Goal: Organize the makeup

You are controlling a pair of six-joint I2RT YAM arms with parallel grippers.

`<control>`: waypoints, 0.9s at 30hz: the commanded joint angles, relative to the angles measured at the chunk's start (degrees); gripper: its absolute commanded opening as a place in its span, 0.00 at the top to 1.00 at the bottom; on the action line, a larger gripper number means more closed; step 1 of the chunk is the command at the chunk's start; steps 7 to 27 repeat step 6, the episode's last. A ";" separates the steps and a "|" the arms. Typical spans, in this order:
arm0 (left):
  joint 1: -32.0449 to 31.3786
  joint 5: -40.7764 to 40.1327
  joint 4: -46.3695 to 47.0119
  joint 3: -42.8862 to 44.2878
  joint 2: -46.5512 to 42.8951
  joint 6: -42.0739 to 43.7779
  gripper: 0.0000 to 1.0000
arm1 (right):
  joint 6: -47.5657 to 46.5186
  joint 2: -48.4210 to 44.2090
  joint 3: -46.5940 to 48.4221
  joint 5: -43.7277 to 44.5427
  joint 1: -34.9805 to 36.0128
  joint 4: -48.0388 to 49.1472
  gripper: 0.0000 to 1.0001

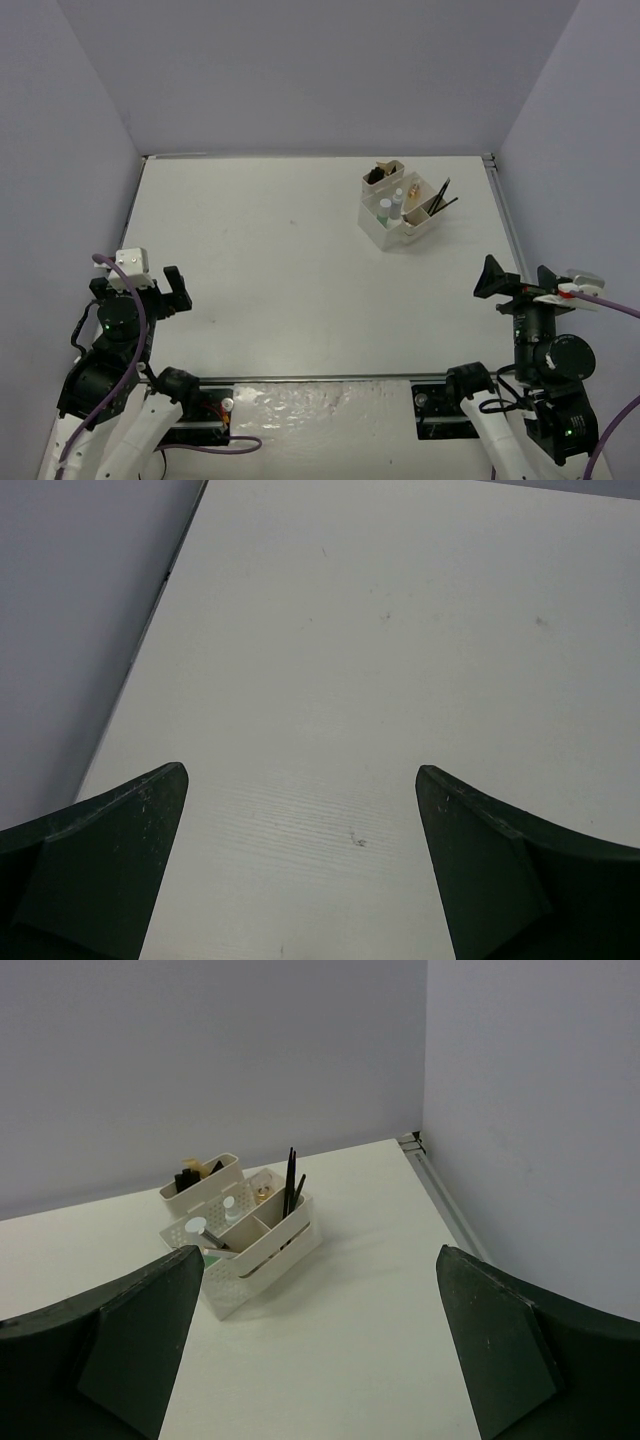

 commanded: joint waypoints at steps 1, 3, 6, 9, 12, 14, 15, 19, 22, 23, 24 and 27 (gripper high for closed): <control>0.34 -2.08 5.59 -0.26 -0.03 -0.77 0.03 | -0.89 -0.21 -0.20 0.96 0.35 3.95 0.00; 0.26 -2.24 5.65 -0.74 -0.19 -0.52 0.03 | -0.84 -0.32 -0.39 0.95 0.34 4.07 0.00; 0.26 -2.36 5.53 -1.05 -0.31 -0.39 0.03 | -0.96 -0.18 -0.49 0.64 0.34 4.33 0.00; 0.26 -2.36 5.53 -1.05 -0.31 -0.39 0.03 | -0.96 -0.18 -0.49 0.64 0.34 4.33 0.00; 0.26 -2.36 5.53 -1.05 -0.31 -0.39 0.03 | -0.96 -0.18 -0.49 0.64 0.34 4.33 0.00; 0.26 -2.36 5.53 -1.05 -0.31 -0.39 0.03 | -0.96 -0.18 -0.49 0.64 0.34 4.33 0.00; 0.26 -2.36 5.53 -1.05 -0.31 -0.39 0.03 | -0.96 -0.18 -0.49 0.64 0.34 4.33 0.00; 0.26 -2.36 5.53 -1.05 -0.31 -0.39 0.03 | -0.96 -0.18 -0.49 0.64 0.34 4.33 0.00; 0.26 -2.36 5.53 -1.05 -0.31 -0.39 0.03 | -0.96 -0.18 -0.49 0.64 0.34 4.33 0.00; 0.26 -2.36 5.53 -1.05 -0.31 -0.39 0.03 | -0.96 -0.18 -0.49 0.64 0.34 4.33 0.00; 0.26 -2.36 5.53 -1.05 -0.31 -0.39 0.03 | -0.96 -0.18 -0.49 0.64 0.34 4.33 0.00; 0.26 -2.36 5.53 -1.05 -0.31 -0.39 0.03 | -0.96 -0.18 -0.49 0.64 0.34 4.33 0.00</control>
